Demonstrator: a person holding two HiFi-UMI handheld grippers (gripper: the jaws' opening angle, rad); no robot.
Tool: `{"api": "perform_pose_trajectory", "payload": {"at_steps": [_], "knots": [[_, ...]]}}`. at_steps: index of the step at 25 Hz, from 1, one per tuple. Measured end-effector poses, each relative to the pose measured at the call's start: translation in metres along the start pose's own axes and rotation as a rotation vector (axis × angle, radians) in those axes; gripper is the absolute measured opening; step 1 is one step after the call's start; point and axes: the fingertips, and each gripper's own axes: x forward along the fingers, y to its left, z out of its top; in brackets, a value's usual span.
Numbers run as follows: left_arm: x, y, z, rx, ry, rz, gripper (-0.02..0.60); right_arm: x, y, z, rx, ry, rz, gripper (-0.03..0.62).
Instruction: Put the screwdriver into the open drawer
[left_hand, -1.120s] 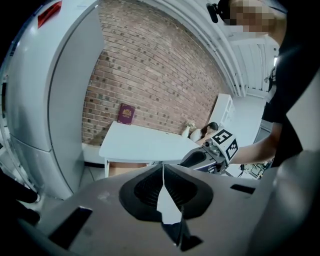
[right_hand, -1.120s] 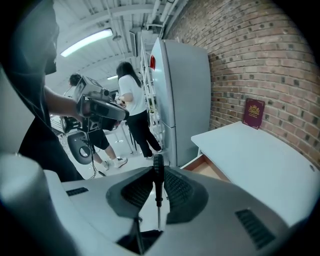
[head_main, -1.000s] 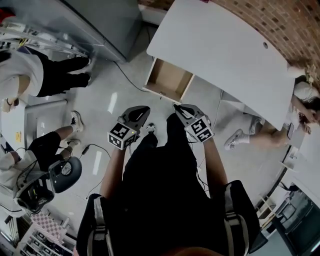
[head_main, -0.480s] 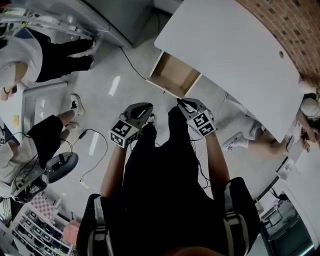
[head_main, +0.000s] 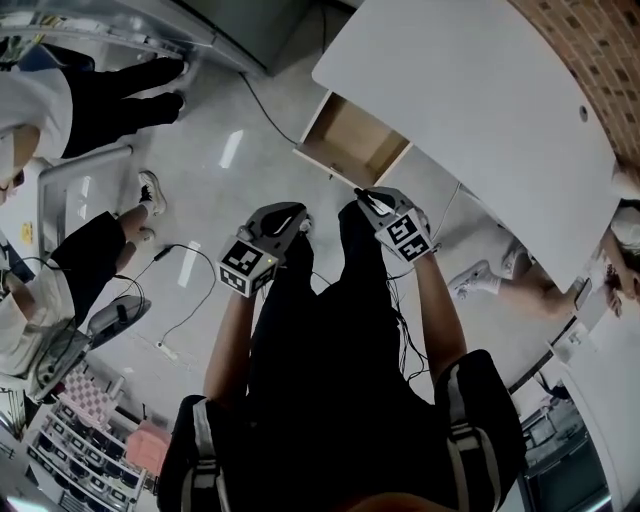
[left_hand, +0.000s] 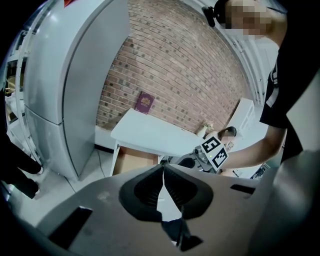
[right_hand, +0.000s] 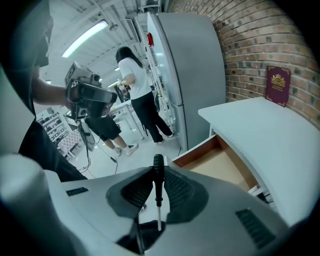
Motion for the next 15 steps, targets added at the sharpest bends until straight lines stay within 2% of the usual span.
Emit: {"api": "perform_pose_trajectory", "payload": {"at_steps": [5,8,15], "knots": [[0.013,0.018,-0.027,-0.035,-0.009,0.004,0.02,0.042,-0.009,-0.031,0.014,0.043,0.03,0.123],[0.014,0.017,-0.026,-0.055,-0.019,0.006,0.02,0.047,-0.023,-0.033,0.068,0.037,0.017,0.123],[0.013,0.02,-0.023,-0.08,-0.01,0.042,0.02,0.065,-0.046,-0.039,0.052,0.101,0.003,0.123]]}}
